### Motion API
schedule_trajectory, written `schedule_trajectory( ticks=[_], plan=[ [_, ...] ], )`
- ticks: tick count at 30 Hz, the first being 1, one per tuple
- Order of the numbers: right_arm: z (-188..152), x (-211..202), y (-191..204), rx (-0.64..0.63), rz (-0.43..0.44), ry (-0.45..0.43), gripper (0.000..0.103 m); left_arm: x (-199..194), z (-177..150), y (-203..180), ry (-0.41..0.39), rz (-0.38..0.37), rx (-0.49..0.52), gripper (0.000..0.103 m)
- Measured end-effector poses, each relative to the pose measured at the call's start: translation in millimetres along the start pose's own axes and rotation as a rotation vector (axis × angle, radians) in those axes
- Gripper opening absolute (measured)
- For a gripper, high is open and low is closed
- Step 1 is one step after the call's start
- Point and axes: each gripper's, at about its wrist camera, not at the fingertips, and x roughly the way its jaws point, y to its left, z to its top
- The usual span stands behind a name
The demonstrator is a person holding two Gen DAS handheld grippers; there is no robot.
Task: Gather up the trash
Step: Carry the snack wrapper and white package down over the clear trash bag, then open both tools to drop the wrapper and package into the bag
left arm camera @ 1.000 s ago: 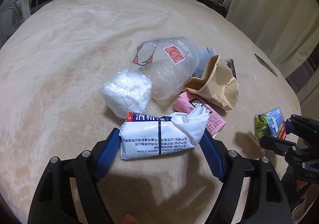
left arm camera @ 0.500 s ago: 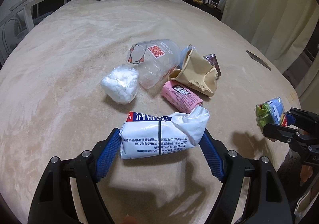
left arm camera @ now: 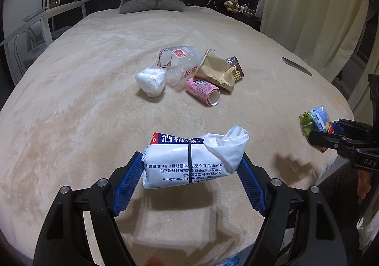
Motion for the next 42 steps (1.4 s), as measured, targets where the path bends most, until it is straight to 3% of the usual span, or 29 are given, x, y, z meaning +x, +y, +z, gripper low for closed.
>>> schedule_trajectory(
  ticks=[19,27,32,35,42],
  plan=[
    [-79,-20,51,-0.083,-0.005,0.041,0.038,-43,-95,-34,0.024,0.010,0.029,0.077],
    [-105,-17,70,-0.099,-0.007,0.090,0.038,-44,-133,-59,0.089,-0.030,0.006,0.077],
    [-123,-5,79,-0.093,-0.019,0.163,0.038,-32,-156,-73,0.161,-0.037,-0.003,0.077],
    [-134,10,81,-0.084,-0.027,0.232,0.033,-25,-166,-75,0.205,-0.048,-0.031,0.077],
    [-158,49,70,-0.042,-0.062,0.401,0.032,9,-187,-75,0.355,-0.035,-0.059,0.077]
  ],
)
